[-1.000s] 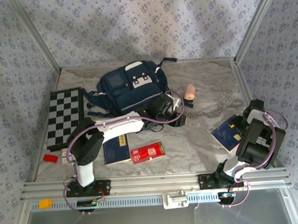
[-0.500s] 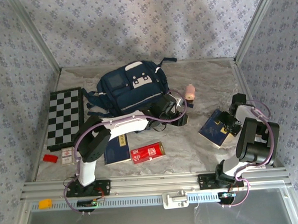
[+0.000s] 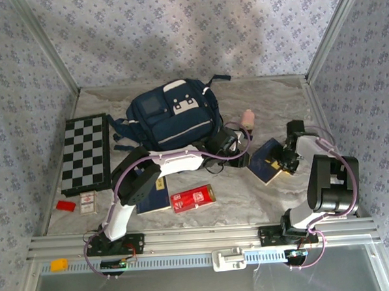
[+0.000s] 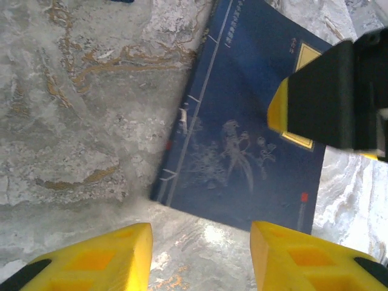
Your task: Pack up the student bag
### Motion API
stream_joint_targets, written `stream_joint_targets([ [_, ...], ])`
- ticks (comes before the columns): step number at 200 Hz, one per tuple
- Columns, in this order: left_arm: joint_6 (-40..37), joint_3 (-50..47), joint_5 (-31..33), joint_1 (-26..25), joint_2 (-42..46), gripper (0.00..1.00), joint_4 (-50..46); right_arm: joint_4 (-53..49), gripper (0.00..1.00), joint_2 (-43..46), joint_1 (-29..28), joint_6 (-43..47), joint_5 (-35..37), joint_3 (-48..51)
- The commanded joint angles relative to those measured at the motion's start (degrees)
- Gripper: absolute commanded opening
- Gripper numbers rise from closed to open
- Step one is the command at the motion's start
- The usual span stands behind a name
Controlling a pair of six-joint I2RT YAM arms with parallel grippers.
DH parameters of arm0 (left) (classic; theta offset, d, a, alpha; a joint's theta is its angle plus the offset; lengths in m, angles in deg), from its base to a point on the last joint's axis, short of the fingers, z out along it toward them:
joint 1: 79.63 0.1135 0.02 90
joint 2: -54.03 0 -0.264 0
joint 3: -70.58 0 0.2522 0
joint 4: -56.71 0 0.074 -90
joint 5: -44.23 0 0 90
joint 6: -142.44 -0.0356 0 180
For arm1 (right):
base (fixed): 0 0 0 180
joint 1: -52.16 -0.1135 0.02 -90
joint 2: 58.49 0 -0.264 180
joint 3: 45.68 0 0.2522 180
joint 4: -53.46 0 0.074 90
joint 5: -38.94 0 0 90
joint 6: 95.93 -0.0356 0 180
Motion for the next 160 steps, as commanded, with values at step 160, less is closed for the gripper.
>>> stream_joint_targets([
  [160, -5.41, 20.06, -3.46, 2.31, -14.59, 0.46, -14.71, 2.56, 0.73, 8.87, 6.96, 0.12, -16.39, 7.45],
])
